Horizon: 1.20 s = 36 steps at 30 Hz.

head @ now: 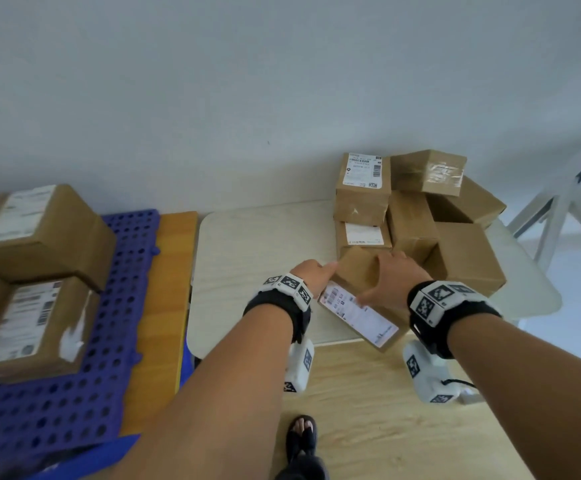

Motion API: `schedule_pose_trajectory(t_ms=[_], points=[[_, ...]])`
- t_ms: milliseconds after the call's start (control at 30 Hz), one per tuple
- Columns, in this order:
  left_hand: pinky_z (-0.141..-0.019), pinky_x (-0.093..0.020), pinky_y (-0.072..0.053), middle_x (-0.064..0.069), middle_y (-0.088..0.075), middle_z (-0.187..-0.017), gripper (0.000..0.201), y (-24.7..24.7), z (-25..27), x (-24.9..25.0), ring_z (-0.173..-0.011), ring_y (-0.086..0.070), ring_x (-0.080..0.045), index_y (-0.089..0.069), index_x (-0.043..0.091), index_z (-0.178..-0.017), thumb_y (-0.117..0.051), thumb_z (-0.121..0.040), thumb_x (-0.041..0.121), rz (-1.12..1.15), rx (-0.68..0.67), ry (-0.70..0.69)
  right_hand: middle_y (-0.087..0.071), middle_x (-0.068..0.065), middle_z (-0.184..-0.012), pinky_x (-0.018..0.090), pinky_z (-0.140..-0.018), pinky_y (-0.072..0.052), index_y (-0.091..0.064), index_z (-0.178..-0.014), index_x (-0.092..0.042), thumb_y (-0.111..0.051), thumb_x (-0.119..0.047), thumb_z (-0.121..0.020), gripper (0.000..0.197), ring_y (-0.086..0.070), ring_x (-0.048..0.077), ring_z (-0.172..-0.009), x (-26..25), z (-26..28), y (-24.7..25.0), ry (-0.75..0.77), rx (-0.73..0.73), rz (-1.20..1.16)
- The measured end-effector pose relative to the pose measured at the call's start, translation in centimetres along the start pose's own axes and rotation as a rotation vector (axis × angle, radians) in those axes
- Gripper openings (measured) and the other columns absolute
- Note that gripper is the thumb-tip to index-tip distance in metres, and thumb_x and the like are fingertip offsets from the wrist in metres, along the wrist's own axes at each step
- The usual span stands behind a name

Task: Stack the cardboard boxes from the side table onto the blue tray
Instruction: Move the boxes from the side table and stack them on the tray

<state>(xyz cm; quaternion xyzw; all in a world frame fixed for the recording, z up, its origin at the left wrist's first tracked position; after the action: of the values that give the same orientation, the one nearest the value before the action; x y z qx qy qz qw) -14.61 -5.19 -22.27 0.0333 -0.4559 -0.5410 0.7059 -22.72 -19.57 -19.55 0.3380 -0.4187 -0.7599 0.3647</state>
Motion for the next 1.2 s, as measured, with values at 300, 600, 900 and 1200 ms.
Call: schedule_pose_trajectory(t_ms=[300,600,900,1200], points=[[-0.100,-0.045,-0.050,-0.020,-0.059,-0.129,0.071,2.4,4.9,-3.2,-0.113,-0.061,-0.034,-0.051,0.002,-0.133,-0.030,-0.099,0.060,0.071,0.196,0.097,-0.059,0.002,-0.110,0.031,-0.073,-0.055,-0.047,-0.123,-0.018,-0.077,-0.056,-0.069,0.072,-0.061,0.017,-0.091,-2.1,3.0,1.1,0.046,0.069,-0.280],[-0.092,-0.044,-0.055,-0.018,-0.068,-0.116,0.052,5.7,9.3,-7.5,-0.103,-0.068,-0.033,-0.059,-0.001,-0.120,-0.035,-0.103,0.043,0.112,0.315,0.101,-0.057,0.009,-0.131,0.032,-0.080,-0.045,-0.042,-0.139,-0.008,-0.074,-0.059,-0.074,0.089,-0.056,0.024,-0.106,-8.2,6.0,1.3,0.121,0.050,-0.446],[-0.091,-0.049,-0.055,-0.019,-0.069,-0.112,0.036,11.5,13.1,-12.3,-0.102,-0.067,-0.037,-0.064,0.002,-0.114,-0.039,-0.103,0.024,0.186,0.461,0.049,-0.056,0.010,-0.134,0.047,-0.091,-0.054,-0.038,-0.144,-0.010,-0.073,-0.061,-0.073,0.094,-0.059,0.027,-0.112,-16.0,7.2,0.3,0.170,0.001,-0.640],[-0.071,-0.039,-0.048,-0.007,-0.059,-0.080,0.033,19.9,19.0,-20.1,-0.077,-0.056,-0.026,-0.055,0.015,-0.075,-0.044,-0.101,0.032,0.174,0.570,0.007,-0.061,0.009,-0.124,0.049,-0.089,-0.056,-0.042,-0.137,-0.009,-0.071,-0.055,-0.077,0.082,-0.062,0.027,-0.108,-27.1,9.1,-2.8,0.168,-0.081,-0.808]])
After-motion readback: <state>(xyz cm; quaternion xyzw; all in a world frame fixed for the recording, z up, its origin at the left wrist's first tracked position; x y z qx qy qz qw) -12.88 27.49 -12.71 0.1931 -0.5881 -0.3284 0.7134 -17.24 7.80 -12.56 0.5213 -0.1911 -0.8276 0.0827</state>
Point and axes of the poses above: each hand's wrist, its own z-axis away from the middle knuckle, its own y-axis out of the back of the hand, x = y × z, the point moved 4 cm from there along -z, towards the middle knuckle
